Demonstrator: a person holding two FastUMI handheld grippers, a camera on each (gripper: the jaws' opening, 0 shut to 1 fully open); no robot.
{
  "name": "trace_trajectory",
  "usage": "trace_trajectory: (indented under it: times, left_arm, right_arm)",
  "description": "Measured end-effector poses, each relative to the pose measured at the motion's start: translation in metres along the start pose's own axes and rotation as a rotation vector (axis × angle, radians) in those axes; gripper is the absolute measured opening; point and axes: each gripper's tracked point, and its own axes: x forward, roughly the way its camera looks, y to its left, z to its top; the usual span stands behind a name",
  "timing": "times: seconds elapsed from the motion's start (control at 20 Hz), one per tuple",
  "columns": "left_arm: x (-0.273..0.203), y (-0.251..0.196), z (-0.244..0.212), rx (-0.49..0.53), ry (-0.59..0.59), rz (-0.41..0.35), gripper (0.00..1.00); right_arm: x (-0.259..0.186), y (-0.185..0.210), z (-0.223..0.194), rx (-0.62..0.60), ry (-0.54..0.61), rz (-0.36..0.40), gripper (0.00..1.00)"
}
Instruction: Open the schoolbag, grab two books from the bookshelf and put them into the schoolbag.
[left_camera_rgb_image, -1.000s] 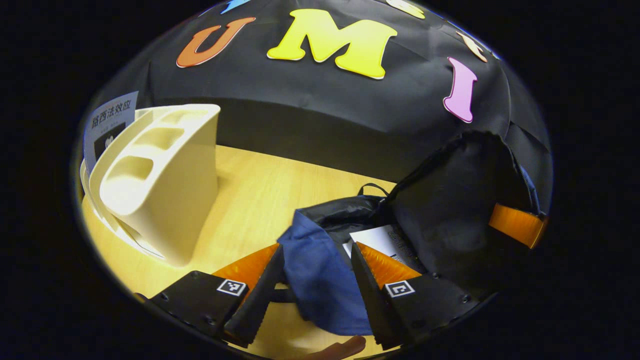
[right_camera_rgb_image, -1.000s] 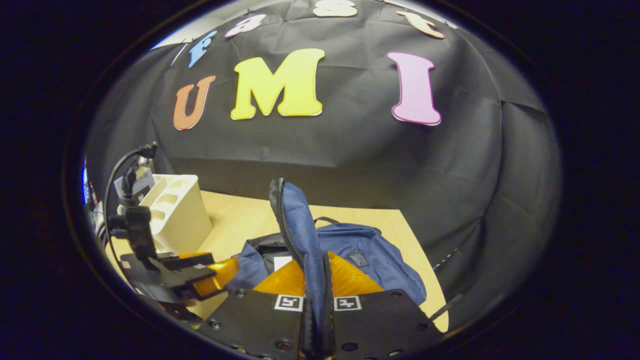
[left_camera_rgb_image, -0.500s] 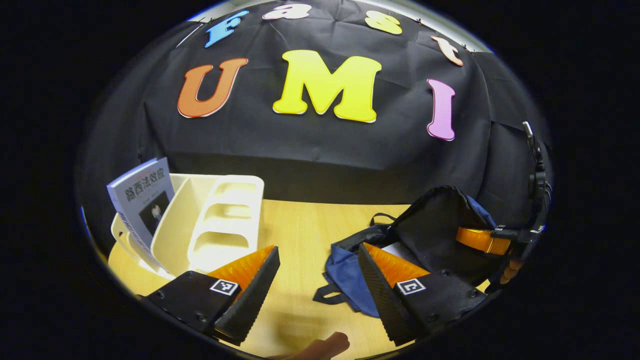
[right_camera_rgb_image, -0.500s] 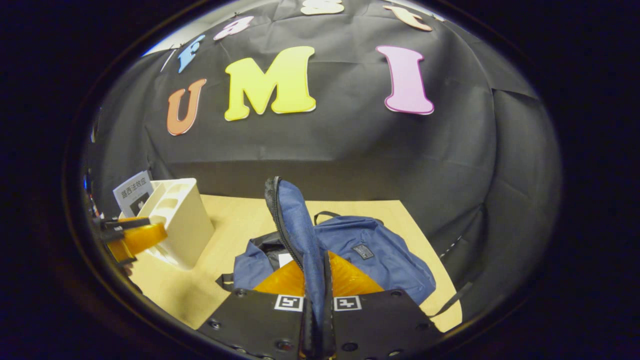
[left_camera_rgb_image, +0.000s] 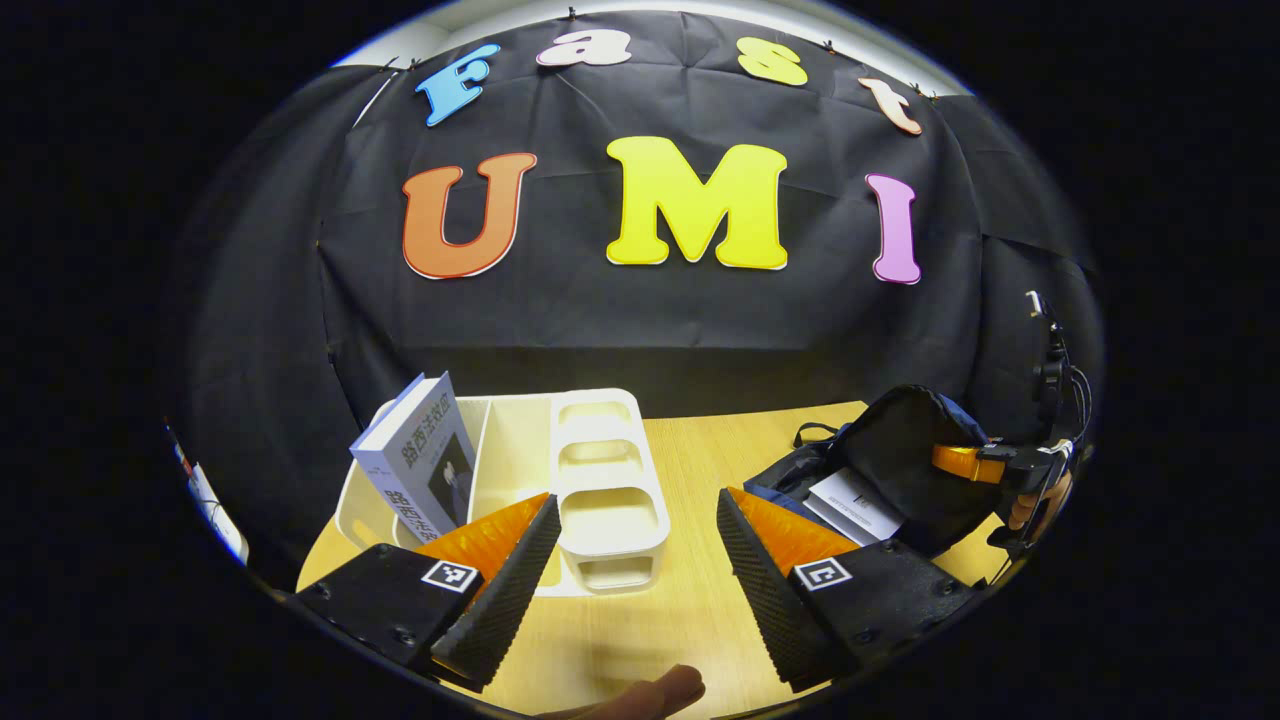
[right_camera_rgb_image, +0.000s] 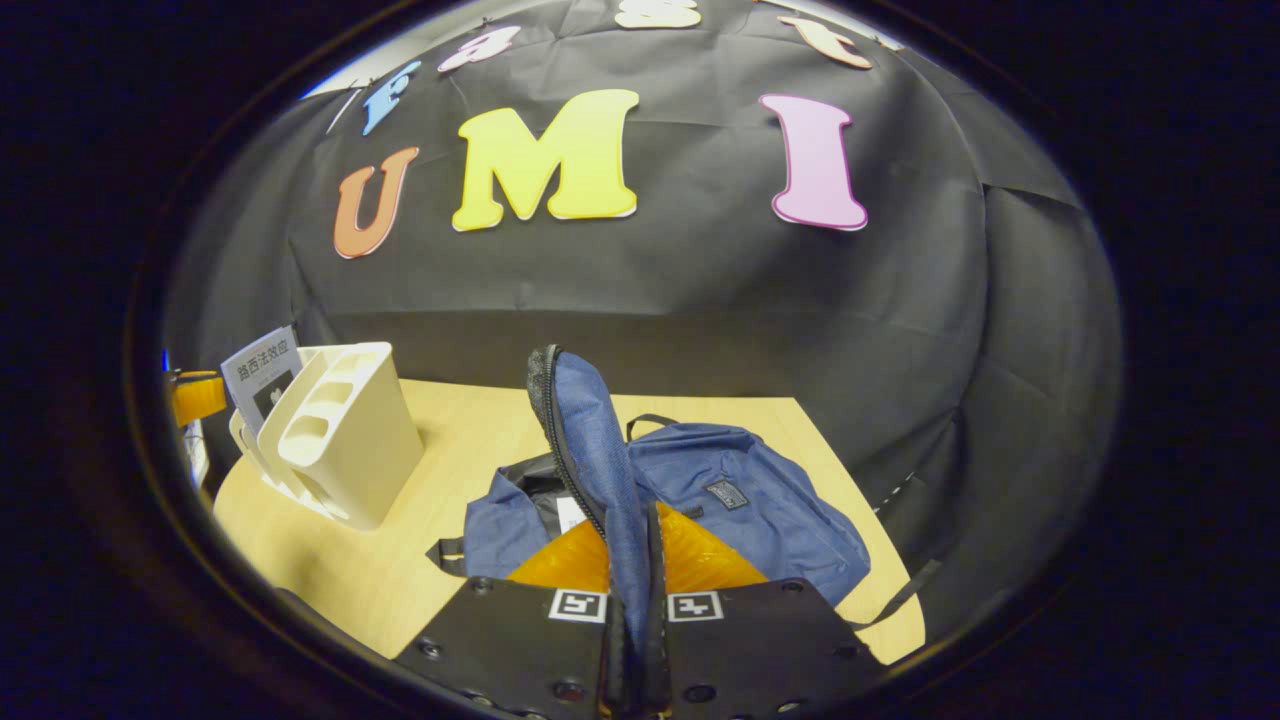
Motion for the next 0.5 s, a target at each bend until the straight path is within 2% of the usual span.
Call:
trace_trajectory:
  times: [0.15,0.5]
  left_arm:
    - [-0.009,0.033,0.019,-0.027,-0.007,0.021,0.98]
    - [-0.004,0.108,0.071,-0.031,-0.047,0.152,0.98]
  right_arm:
    - [-0.002,-0.001,0.002,0.034,-0.019,-0.013,0.08]
    - [-0.006,0.005,-0.002,-0.001,-0.026,-0.018,0.07]
